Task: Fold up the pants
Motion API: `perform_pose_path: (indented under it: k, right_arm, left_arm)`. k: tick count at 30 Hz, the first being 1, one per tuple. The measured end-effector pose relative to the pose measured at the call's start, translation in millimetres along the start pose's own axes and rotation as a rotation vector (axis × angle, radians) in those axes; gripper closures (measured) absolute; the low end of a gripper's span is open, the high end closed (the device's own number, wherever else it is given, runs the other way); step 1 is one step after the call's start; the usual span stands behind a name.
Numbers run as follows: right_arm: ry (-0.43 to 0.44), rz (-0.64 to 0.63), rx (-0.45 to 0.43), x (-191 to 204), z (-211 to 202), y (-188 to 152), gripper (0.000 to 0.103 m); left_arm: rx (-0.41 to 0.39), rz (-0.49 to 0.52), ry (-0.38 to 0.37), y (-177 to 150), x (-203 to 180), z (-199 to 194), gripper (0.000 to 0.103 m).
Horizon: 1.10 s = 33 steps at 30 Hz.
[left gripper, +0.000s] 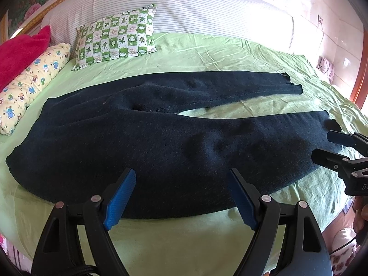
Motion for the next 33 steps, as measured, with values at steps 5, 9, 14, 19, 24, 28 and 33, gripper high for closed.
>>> perform_pose_path:
  k: [5, 9, 14, 19, 24, 28, 33]
  right_arm:
    - [0.001, 0.001, 0.001, 0.5, -0.4, -0.2, 0.011]
    - [0.0, 0.001, 0.001, 1.4, -0.8, -0.1, 0.011]
    - [0.005, 0.002, -0.003, 2.4, -1.7, -0.2, 0.011]
    - [0.007, 0.002, -0.007, 3.0, -3.3, -0.2, 0.011]
    - [0.009, 0.002, -0.012, 3.0, -5.5, 0.8, 0.011]
    - [0.012, 0.005, -0.015, -0.5, -8.0, 6.5, 0.011]
    - [0.012, 0.007, -0.014, -11.5, -5.9, 20.4, 0.011]
  left_arm:
    - [0.0, 0.002, -0.003, -0.8, -0.8, 0.0, 0.021]
    - [0.001, -0.001, -0.008, -1.1, -0.1, -0.3, 0.021]
    - [0.003, 0.004, -0.012, -1.3, -1.1, -0.3, 0.021]
    - [0.004, 0.006, -0.016, -1.0, -1.6, 0.0, 0.021]
    - [0.008, 0.008, -0.021, 0.6, -2.2, 0.9, 0.021]
    - [0.014, 0.031, -0.039, 7.8, -3.7, 2.7, 0.021]
    - [0.001, 0.095, -0.046, 27.4, -8.4, 6.9, 0.021]
Point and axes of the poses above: each gripper's, at about its wrist camera, not at the fingertips, and z roughly the way its jaws point, x to its left, y to its top, the point moved 4 cm from there along z, roughly the way its jaws point, and after that the axes turned 1 degree about -z, right-handed, at the moved point
